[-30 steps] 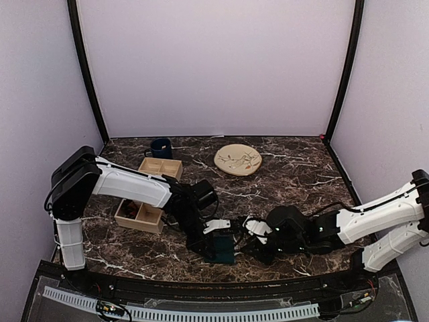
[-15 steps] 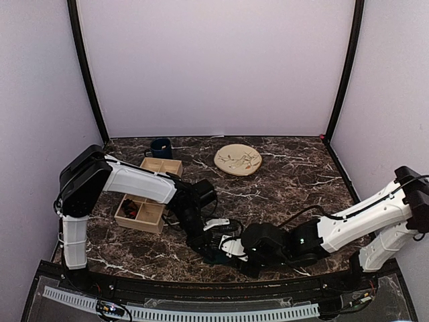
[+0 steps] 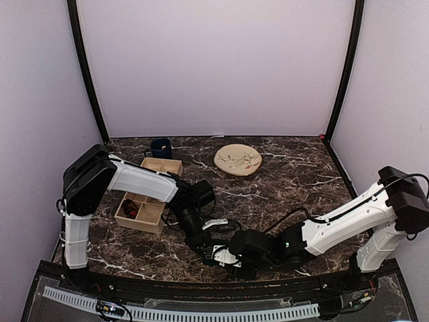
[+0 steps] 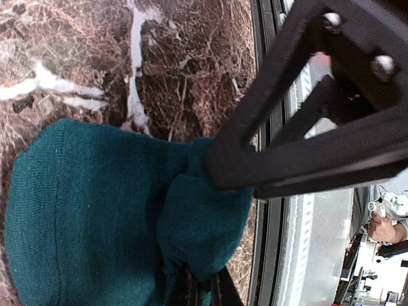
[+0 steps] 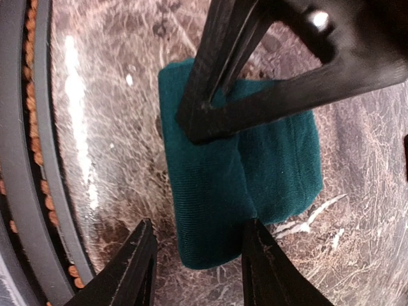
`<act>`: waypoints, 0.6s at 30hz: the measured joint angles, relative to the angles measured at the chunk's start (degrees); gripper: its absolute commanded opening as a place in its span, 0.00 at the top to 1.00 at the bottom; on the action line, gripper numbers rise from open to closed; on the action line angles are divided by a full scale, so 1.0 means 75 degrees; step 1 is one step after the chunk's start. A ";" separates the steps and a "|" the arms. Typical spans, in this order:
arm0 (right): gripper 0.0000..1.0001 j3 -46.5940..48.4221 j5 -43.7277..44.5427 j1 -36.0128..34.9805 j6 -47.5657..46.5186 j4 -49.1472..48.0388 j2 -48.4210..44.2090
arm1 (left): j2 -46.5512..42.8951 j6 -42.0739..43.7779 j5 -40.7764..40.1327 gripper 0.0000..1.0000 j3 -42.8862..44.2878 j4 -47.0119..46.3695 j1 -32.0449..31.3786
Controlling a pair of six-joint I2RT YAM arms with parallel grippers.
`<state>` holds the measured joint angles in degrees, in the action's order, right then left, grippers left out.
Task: Roll the socks
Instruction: Roll the sock at the center of the board.
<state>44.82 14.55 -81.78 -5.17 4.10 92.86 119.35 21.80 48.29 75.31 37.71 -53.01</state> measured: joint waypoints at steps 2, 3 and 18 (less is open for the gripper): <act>0.58 0.0020 0.0050 0.0000 -0.0119 0.0035 0.0099 | 0.0015 0.0015 0.0032 1.00 0.0006 0.0023 0.0012; 0.59 0.0032 0.0067 0.0000 -0.0181 0.0035 0.0131 | 0.0015 0.0015 0.0041 1.00 0.0006 0.0032 0.0015; 0.70 0.0195 0.0082 0.0146 -0.0726 0.0032 0.0536 | 0.0079 0.0055 0.0134 1.00 0.0052 0.0140 0.0041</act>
<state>46.28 15.16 -80.68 -10.61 4.34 96.88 119.94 22.22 49.30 75.70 38.76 -52.71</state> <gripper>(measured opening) 0.328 0.072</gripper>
